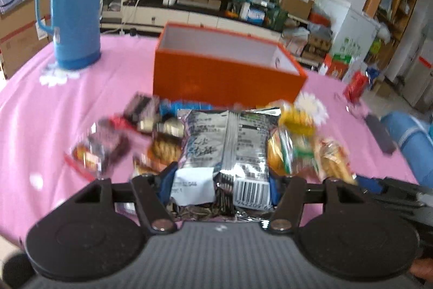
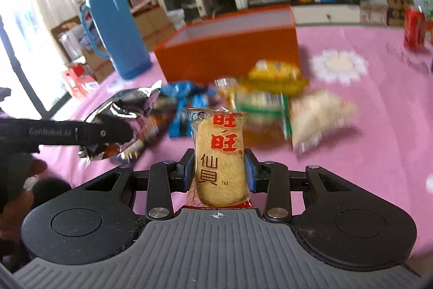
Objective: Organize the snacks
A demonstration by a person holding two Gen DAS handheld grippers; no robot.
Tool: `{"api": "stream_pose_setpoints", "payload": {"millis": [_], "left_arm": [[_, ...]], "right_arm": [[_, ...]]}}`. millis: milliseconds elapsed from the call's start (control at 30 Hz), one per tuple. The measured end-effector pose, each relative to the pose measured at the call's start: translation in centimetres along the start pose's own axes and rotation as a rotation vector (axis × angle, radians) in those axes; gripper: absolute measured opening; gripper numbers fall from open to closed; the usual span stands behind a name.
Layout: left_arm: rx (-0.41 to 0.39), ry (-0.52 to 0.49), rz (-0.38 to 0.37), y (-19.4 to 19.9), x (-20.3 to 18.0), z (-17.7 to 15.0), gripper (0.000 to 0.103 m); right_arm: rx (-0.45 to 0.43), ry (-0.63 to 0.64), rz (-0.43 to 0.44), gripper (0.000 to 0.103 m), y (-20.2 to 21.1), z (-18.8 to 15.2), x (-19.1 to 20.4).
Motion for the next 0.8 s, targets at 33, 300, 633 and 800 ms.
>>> {"api": "stream_pose_setpoints", "payload": {"millis": [33,300,633,800], "left_arm": [[-0.013,0.0,0.005,-0.4,0.2,1.0,0.061],[-0.134,-0.018,0.05,-7.7,1.2,12.0,0.061],[-0.062,-0.074,0.029,-19.7,2.4,17.9,0.081],[-0.124,-0.056,0.03,-17.3,2.9,18.0,0.092]], "right_arm": [[-0.019,0.013,-0.004,0.013,-0.1,1.2,0.1],[-0.201,0.067,-0.1,0.013,-6.8,15.1,-1.9],[-0.146,-0.008,-0.138,0.031,-21.7,21.0,-5.1],[-0.173,-0.03,-0.155,0.063,-21.4,20.8,-6.0]]}}
Point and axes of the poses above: each gripper's, at about its wrist camera, not at the fingertips, and y roughly against the way its jaws point, x to its left, z to its top, the point moved 3 cm from there along -y, roughly the way its jaws point, and after that the axes turned 4 degrees about -z, right-handed, at the moved point
